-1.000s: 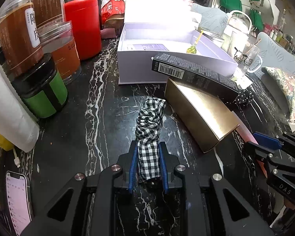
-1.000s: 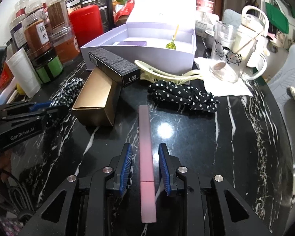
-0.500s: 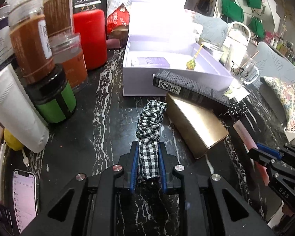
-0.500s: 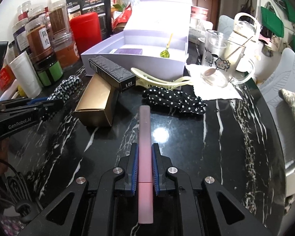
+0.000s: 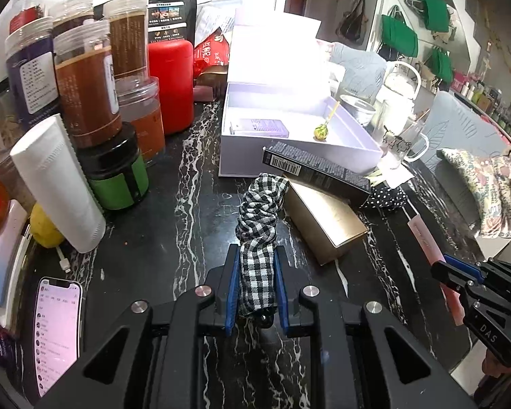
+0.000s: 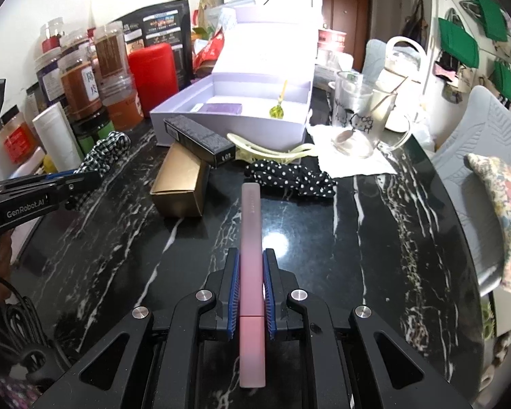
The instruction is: Organize rigid objects
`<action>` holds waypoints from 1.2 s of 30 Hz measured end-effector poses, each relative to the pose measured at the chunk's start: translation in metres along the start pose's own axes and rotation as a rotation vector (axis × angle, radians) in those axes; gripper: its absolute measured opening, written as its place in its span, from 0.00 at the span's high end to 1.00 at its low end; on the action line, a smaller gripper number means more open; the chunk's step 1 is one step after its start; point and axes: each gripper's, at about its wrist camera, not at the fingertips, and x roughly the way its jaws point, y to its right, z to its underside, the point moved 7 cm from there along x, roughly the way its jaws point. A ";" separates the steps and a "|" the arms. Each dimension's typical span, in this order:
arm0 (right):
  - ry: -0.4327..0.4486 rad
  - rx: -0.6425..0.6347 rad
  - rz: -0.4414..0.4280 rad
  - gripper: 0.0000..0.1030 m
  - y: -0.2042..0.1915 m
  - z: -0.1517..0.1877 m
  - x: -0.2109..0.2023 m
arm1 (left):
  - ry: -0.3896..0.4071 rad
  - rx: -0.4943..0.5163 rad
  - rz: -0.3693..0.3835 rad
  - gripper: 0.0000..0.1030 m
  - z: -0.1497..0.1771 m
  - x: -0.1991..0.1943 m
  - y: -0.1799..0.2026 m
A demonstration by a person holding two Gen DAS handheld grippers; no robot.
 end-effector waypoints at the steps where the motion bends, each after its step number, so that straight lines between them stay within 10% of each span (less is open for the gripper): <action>1: 0.004 0.000 0.000 0.87 -0.001 0.000 -0.002 | 0.004 0.000 0.000 0.82 -0.001 -0.003 -0.001; 36: 0.079 -0.043 -0.008 0.87 0.004 -0.085 -0.004 | 0.111 0.077 0.043 0.82 -0.100 0.006 0.017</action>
